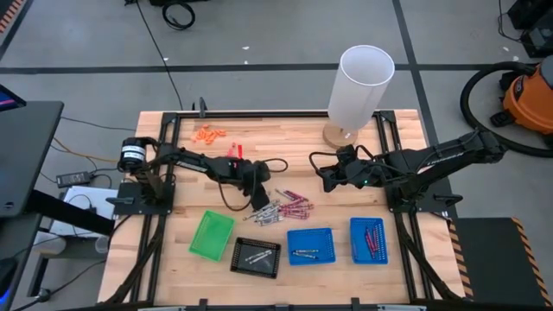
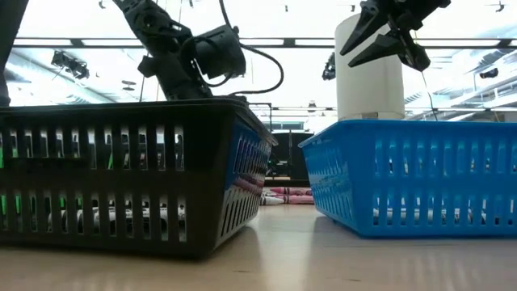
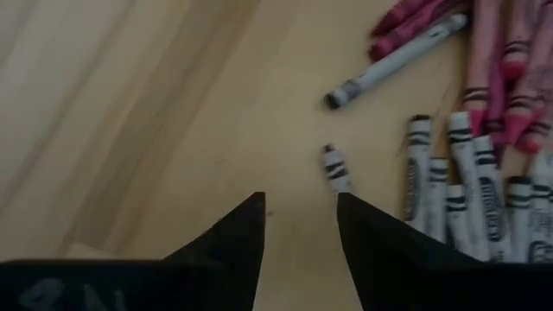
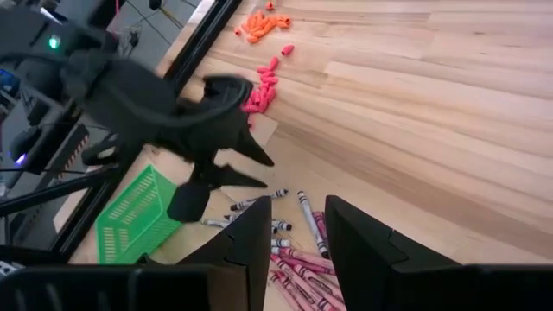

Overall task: Sort crayons
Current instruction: Put the black crayon into the left blue basket, then put the red crayon into the right blue basket

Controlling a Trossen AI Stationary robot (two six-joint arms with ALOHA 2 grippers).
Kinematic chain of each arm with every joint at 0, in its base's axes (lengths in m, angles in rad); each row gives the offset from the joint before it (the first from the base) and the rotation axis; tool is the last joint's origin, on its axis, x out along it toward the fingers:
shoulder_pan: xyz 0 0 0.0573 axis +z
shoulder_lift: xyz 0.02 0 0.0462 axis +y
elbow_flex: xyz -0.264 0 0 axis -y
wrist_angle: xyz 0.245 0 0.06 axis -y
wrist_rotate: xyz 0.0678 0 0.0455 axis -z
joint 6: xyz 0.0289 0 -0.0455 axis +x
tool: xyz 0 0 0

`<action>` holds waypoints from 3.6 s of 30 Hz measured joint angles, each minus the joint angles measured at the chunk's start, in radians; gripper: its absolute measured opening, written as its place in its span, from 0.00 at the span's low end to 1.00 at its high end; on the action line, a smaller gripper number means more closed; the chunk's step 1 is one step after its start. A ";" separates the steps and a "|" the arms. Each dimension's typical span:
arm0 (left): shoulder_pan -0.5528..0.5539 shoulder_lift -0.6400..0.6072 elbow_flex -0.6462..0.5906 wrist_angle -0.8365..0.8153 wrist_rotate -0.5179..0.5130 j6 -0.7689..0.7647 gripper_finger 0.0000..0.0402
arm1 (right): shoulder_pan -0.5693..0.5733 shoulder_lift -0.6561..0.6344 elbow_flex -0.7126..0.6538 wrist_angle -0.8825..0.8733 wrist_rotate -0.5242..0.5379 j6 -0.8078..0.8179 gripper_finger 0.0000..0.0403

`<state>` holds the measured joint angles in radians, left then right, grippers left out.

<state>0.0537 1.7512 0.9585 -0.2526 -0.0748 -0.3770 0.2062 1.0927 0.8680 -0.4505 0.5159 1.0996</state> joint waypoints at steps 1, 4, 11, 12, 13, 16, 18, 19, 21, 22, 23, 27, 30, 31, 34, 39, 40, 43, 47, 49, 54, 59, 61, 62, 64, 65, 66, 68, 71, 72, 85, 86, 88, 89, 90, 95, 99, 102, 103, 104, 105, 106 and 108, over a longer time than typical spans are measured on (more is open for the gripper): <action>-0.010 0.000 0.000 0.009 -0.018 -0.007 0.39 | 0.000 0.000 0.000 0.005 0.000 0.000 0.29; -0.037 0.011 0.000 0.024 -0.048 -0.035 0.39 | 0.000 0.000 0.000 0.007 0.008 0.000 0.29; -0.069 0.057 0.001 0.026 -0.095 -0.092 0.39 | 0.000 0.000 0.000 0.027 0.008 0.000 0.29; -0.071 0.065 0.002 0.027 -0.098 -0.095 0.39 | 0.000 0.000 0.000 0.029 0.008 0.000 0.29; -0.071 0.072 0.005 0.027 -0.100 -0.101 0.39 | 0.000 0.000 0.000 0.031 0.008 -0.001 0.29; -0.071 0.089 0.005 0.023 -0.100 -0.102 0.37 | 0.000 0.000 0.000 0.039 0.008 -0.001 0.29; -0.071 0.090 0.005 0.018 -0.100 -0.101 0.34 | 0.000 0.000 0.000 0.040 0.008 -0.002 0.29; -0.069 0.090 0.005 0.017 -0.100 -0.101 0.32 | 0.000 0.000 0.000 0.041 0.008 -0.002 0.29; -0.064 0.091 0.005 0.013 -0.098 -0.100 0.26 | 0.001 0.000 0.000 0.043 0.008 -0.003 0.29; -0.061 0.091 0.005 0.013 -0.096 -0.096 0.22 | 0.001 0.000 0.000 0.046 0.008 -0.003 0.29; -0.061 0.091 0.004 0.014 -0.094 -0.088 0.18 | 0.001 0.000 0.000 0.047 0.007 -0.003 0.29; -0.058 0.087 0.004 0.012 -0.088 -0.075 0.04 | 0.001 0.000 0.000 0.047 0.001 -0.003 0.29; -0.043 0.076 0.003 0.017 -0.045 -0.075 0.04 | 0.002 0.000 0.000 0.047 -0.004 -0.003 0.29; -0.038 0.066 0.001 0.020 -0.031 -0.071 0.04 | 0.002 0.000 0.000 0.047 -0.004 -0.004 0.29; -0.035 0.039 -0.005 0.048 0.019 -0.010 0.05 | 0.002 0.000 0.000 0.055 -0.011 -0.008 0.29; -0.074 -0.025 0.000 0.234 0.161 0.119 0.05 | 0.002 0.000 0.000 0.059 -0.017 -0.016 0.29; -0.086 -0.024 -0.001 0.273 0.185 0.133 0.05 | 0.002 0.000 0.000 0.058 -0.021 -0.020 0.29; -0.129 -0.022 -0.003 0.384 0.222 0.128 0.05 | 0.002 -0.004 0.000 0.034 -0.034 -0.022 0.29; -0.187 -0.010 0.000 0.490 0.214 0.024 0.05 | 0.002 -0.013 0.000 -0.002 -0.041 -0.018 0.29; -0.209 0.021 0.015 0.526 0.184 -0.028 0.05 | -0.001 -0.016 0.000 -0.033 -0.040 -0.004 0.29; -0.248 0.092 0.112 0.525 0.158 -0.053 0.05 | -0.006 -0.018 0.000 -0.059 -0.044 0.005 0.29; -0.270 0.191 0.269 0.470 0.157 -0.054 0.05 | -0.006 -0.024 0.001 -0.061 -0.046 0.008 0.29; -0.275 0.241 0.345 0.440 0.154 -0.042 0.05 | -0.006 -0.025 0.001 -0.063 -0.047 0.007 0.29; -0.277 0.264 0.379 0.393 0.154 -0.031 0.05 | -0.006 -0.027 0.001 -0.058 -0.047 0.007 0.29; -0.283 0.319 0.452 0.347 0.153 -0.008 0.06 | -0.006 -0.029 0.001 -0.058 -0.047 0.007 0.29; -0.287 0.337 0.480 0.330 0.155 0.002 0.07 | -0.005 -0.030 0.001 -0.059 -0.047 0.007 0.29; -0.290 0.346 0.502 0.307 0.156 0.008 0.09 | -0.005 -0.030 0.001 -0.057 -0.047 0.007 0.29; -0.296 0.363 0.545 0.310 0.159 0.035 0.16 | -0.002 -0.030 0.001 -0.061 -0.048 0.006 0.29; -0.296 0.361 0.572 0.253 0.159 0.070 0.29 | 0.005 -0.031 0.001 -0.060 -0.047 0.006 0.29; -0.294 0.361 0.579 0.214 0.159 0.082 0.34 | 0.008 -0.031 0.001 -0.060 -0.047 0.005 0.29; -0.180 0.235 0.515 -0.158 0.081 0.431 0.45 | 0.011 -0.031 0.000 -0.065 -0.023 -0.010 0.29; -0.166 0.222 0.491 -0.151 0.076 0.458 0.44 | 0.011 -0.031 0.000 -0.064 -0.021 -0.007 0.29; -0.135 0.196 0.432 -0.141 0.068 0.504 0.42 | 0.011 -0.031 0.000 -0.056 -0.021 -0.005 0.29; -0.120 0.191 0.407 -0.138 0.067 0.526 0.41 | 0.011 -0.031 0.000 -0.051 -0.018 -0.005 0.29; -0.103 0.186 0.383 -0.130 0.067 0.543 0.40 | 0.011 -0.031 0.000 -0.049 -0.015 -0.004 0.29; -0.033 0.182 0.279 -0.090 0.066 0.574 0.37 | 0.011 -0.031 0.000 -0.037 0.001 -0.003 0.29; 0.009 0.182 0.229 -0.027 0.087 0.575 0.36 | 0.011 -0.031 0.000 -0.026 0.004 -0.003 0.29; 0.031 0.182 0.223 0.010 0.133 0.575 0.36 | 0.011 -0.031 0.000 -0.023 0.004 -0.003 0.29; 0.035 0.182 0.223 0.027 0.146 0.579 0.36 | 0.010 -0.031 0.000 -0.022 0.004 0.000 0.29; 0.037 0.182 0.223 0.046 0.159 0.586 0.36 | 0.010 -0.031 0.000 -0.022 0.004 0.001 0.29; 0.039 0.182 0.223 0.065 0.170 0.593 0.36 | 0.011 -0.031 0.000 -0.021 0.004 0.001 0.29; 0.040 0.182 0.223 0.086 0.176 0.597 0.36 | 0.011 -0.031 0.000 -0.017 0.005 0.001 0.29; 0.040 0.182 0.223 0.135 0.177 0.592 0.36 | 0.010 -0.031 0.000 -0.012 0.007 0.001 0.29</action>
<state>0.0936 1.9335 1.1816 -0.1175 0.1024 0.2150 0.2162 1.0622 0.8680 -0.4629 0.5232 1.1010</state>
